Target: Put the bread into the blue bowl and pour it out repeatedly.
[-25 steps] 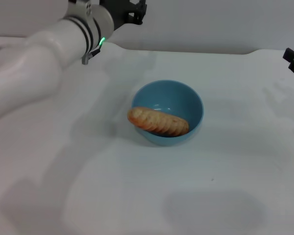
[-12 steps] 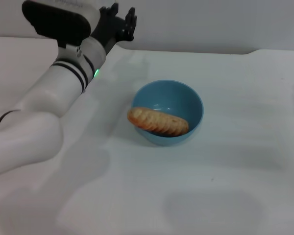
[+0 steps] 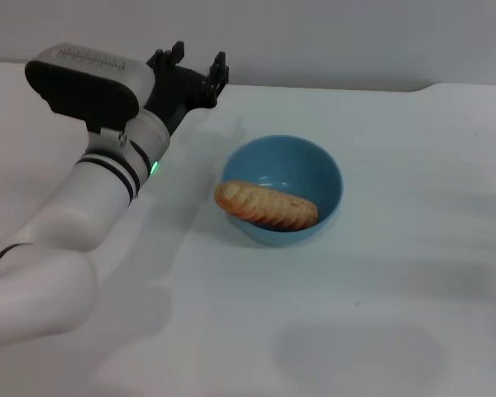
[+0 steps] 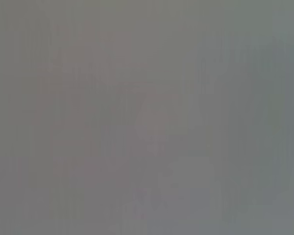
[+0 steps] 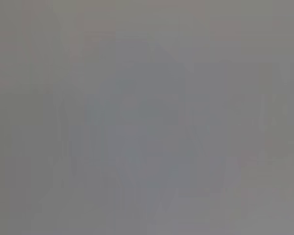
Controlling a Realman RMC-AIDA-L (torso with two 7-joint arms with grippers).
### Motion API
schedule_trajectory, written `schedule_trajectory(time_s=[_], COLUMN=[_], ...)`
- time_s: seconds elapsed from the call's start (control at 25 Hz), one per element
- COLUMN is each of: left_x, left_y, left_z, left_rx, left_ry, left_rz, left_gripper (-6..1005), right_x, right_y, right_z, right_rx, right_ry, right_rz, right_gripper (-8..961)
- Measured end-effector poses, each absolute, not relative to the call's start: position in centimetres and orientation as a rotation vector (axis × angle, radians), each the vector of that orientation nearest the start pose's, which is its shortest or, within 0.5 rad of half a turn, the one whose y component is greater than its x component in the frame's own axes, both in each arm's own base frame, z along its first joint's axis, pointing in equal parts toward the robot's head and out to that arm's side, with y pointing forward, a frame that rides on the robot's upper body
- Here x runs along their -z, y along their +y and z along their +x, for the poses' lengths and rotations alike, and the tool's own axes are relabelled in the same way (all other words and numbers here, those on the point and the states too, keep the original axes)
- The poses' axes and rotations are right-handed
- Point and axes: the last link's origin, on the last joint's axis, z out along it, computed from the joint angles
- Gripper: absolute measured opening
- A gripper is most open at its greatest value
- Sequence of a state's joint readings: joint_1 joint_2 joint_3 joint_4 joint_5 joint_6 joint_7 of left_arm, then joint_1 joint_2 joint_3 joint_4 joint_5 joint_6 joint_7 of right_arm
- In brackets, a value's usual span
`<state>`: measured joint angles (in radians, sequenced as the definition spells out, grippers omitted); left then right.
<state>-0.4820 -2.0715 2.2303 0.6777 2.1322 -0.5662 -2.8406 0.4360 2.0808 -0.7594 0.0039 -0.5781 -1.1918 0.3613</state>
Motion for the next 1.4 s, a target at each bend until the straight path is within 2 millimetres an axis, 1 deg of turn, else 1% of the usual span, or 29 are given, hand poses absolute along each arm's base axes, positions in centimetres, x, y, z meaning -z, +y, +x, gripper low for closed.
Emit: schedule_trajectory(time_s=[0.08,0.16,0.32,0.52,1.4], left_x=[7.9,8.0,8.4,8.4,8.4], left_y=[37.9,37.3,36.6,36.5,36.6], left_z=[-23.4,-23.6,-23.2,-23.4,-23.7], left_rx=[0.559,0.566,0.59,0.583,0.568], left_ry=[-0.639,-0.626,-0.579,-0.572,-0.566], left_rz=[-1.83,-1.83,-1.843,-1.845,-1.847], left_gripper=[440,533,723,833,833], right_x=[-1.3,-1.2,-1.2,-1.2,-1.2], right_y=[31.5,31.6,31.7,31.7,31.9], right_z=[37.1,37.0,36.9,36.9,36.7], right_rx=[-0.708,-0.709,-0.712,-0.711,-0.721], right_ry=[0.728,0.729,0.727,0.728,0.73], right_rz=[-1.437,-1.438,-1.438,-1.439,-1.438], right_gripper=[708,708,709,709,709])
